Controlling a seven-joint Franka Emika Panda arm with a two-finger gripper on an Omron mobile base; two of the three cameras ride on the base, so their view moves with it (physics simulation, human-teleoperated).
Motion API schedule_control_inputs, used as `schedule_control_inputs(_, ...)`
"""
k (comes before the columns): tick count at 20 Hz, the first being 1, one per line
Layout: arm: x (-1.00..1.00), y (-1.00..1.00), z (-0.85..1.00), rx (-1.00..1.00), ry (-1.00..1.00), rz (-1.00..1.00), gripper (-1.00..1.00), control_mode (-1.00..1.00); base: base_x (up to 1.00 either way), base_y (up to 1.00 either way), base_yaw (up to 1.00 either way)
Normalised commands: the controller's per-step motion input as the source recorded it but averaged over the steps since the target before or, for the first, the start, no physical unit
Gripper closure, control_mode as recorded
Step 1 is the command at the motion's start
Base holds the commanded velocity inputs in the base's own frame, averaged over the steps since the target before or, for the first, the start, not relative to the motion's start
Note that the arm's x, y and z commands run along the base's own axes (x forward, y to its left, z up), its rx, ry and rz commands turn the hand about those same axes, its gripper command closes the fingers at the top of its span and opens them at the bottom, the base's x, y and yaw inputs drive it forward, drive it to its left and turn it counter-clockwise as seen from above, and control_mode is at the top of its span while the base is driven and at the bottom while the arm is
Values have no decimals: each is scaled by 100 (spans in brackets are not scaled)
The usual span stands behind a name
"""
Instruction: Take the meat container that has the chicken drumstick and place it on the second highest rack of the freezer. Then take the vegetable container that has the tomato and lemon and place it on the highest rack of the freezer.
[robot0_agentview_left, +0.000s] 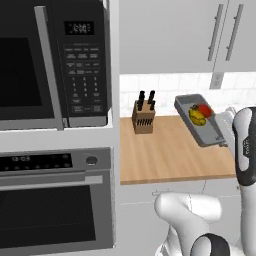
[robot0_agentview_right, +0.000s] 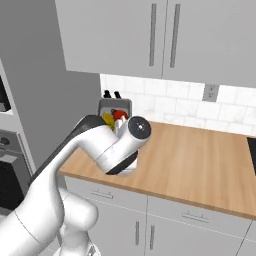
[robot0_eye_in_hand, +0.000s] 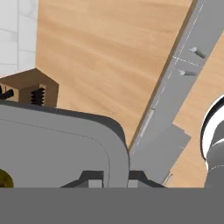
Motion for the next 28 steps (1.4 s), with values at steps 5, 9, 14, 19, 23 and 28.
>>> schedule_control_inputs(5, -32, 3, 20, 3, -14, 0, 100, 100, -25, 0, 0)
schedule_control_inputs(9, 0, 0, 0, 0, 0, 0, 100, 100, -72, 0, 0)
schedule_control_inputs(14, 0, 0, 0, 0, 0, 0, 100, 100, -98, 1, 0)
schedule_control_inputs(19, 0, 0, 0, 0, 0, 0, 100, 100, -94, 17, 0)
schedule_control_inputs(23, 0, 0, 0, 0, 0, 0, 100, 100, -47, 56, 24)
schedule_control_inputs(28, 0, 0, 0, 0, 0, 0, 100, 100, -38, 48, 49)
